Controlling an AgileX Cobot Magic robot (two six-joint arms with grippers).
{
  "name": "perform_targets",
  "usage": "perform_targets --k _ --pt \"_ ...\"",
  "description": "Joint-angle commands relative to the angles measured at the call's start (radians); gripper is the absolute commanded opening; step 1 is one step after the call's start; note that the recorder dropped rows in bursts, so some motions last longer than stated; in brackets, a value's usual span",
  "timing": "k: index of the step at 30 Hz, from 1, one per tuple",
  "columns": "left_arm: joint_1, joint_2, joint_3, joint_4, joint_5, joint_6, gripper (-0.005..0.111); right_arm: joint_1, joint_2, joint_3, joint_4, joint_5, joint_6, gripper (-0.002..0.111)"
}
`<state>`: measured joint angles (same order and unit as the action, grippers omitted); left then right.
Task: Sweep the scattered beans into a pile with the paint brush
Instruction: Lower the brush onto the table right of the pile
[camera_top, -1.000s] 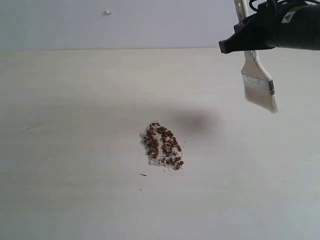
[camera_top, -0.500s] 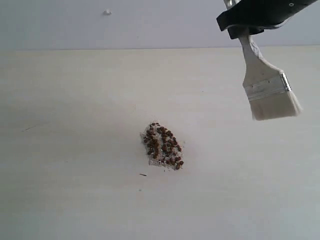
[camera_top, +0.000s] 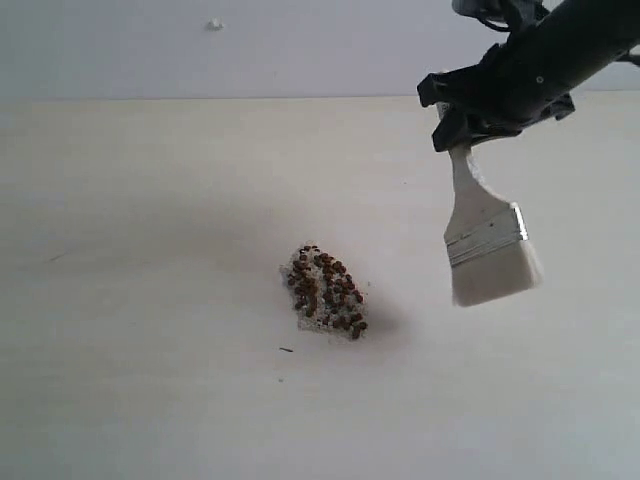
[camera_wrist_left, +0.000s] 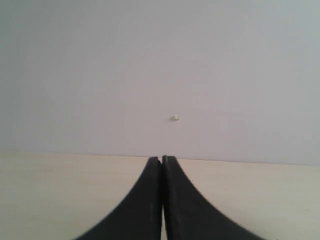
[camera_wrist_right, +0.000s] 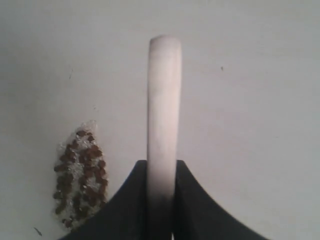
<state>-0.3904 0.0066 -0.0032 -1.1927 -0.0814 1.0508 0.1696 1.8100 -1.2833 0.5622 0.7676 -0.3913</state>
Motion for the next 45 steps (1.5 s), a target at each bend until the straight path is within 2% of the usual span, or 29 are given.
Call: perform_targets --k 1,6,12,17,23,34,39,43,45 --pt "0.002 -0.007 0.003 0.004 0.000 -0.005 0.000 -0.063 0.084 -0.011 0.218 0.049 -0.071 0.000" --pt "0.002 -0.007 0.003 0.004 0.000 -0.005 0.000 -0.066 0.146 -0.009 0.280 0.228 -0.118 0.000" --pt "0.002 -0.007 0.003 0.004 0.000 -0.005 0.000 -0.064 0.150 0.067 0.370 0.129 -0.123 0.000" --pt "0.002 -0.007 0.003 0.004 0.000 -0.005 0.000 -0.064 0.170 0.159 0.398 0.118 -0.244 0.000" --pt "0.002 -0.007 0.003 0.004 0.000 -0.005 0.000 -0.064 0.235 0.172 0.586 0.124 -0.422 0.000" --pt "0.002 -0.007 0.003 0.004 0.000 -0.005 0.000 -0.064 0.303 0.170 0.583 0.139 -0.455 0.000" --pt "0.002 -0.007 0.003 0.004 0.000 -0.005 0.000 -0.064 0.303 0.170 0.576 0.091 -0.455 0.000" --pt "0.002 -0.007 0.003 0.004 0.000 -0.005 0.000 -0.064 0.303 0.168 0.529 0.039 -0.452 0.007" --pt "0.002 -0.007 0.003 0.004 0.000 -0.005 0.000 -0.064 0.303 0.168 0.516 0.027 -0.452 0.014"
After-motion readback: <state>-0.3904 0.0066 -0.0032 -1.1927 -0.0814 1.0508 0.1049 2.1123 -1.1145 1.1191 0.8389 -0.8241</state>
